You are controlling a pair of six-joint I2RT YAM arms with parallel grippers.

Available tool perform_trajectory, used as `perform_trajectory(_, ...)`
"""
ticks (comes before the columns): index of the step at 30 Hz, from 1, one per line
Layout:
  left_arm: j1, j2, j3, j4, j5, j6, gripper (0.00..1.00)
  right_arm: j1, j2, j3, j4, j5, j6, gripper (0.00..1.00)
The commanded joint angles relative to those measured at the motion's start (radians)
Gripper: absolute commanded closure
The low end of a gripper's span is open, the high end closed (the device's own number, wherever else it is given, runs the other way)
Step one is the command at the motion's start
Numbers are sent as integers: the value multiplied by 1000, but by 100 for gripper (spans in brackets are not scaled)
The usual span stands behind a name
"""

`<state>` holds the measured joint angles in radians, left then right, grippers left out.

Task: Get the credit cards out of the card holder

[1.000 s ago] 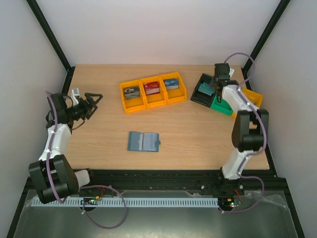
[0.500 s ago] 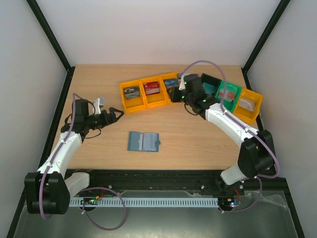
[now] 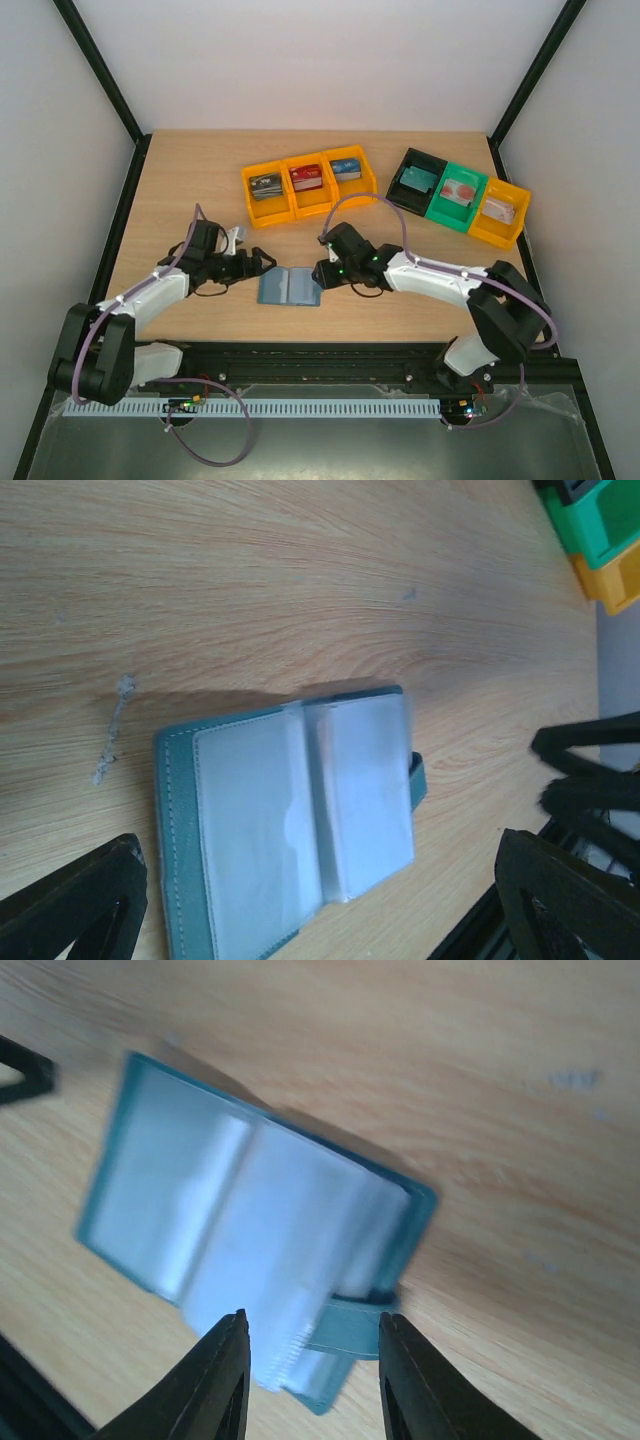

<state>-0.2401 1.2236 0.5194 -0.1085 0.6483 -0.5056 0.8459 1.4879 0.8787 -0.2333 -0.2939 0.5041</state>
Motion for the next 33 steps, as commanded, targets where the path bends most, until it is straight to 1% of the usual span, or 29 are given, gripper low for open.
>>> perform_trajectory(1,-9,38,-17,51,-37,-6,5,-2,67,-32,30,-7,46,66)
perform_trajectory(5,-13,93,-41,66,-43,-9,4,4,129,-67,110,-58,87,70)
perform_trajectory(8,-38,140,-46,82,-54,1,6,16,185,-59,149,-88,90,71)
perform_trajectory(11,-77,178,-39,106,-26,-1,6,22,225,-45,166,-90,91,72)
perform_trajectory(13,-98,199,-34,122,3,-9,9,25,248,-39,174,-83,94,73)
perform_trajectory(19,-125,234,-18,139,26,-13,30,30,270,-39,242,-83,115,75)
perform_trajectory(22,-141,252,-13,143,25,-11,45,31,278,-34,273,-107,116,75)
perform_trajectory(27,-156,256,25,122,35,18,93,30,262,-10,244,-134,58,71)
perform_trajectory(28,-156,246,42,110,35,40,97,28,241,-11,236,-132,43,71)
perform_trajectory(31,-147,202,122,37,46,163,98,8,170,-22,224,-127,-3,69)
perform_trajectory(33,-124,166,193,-29,87,251,98,-19,122,-31,227,-140,-31,66)
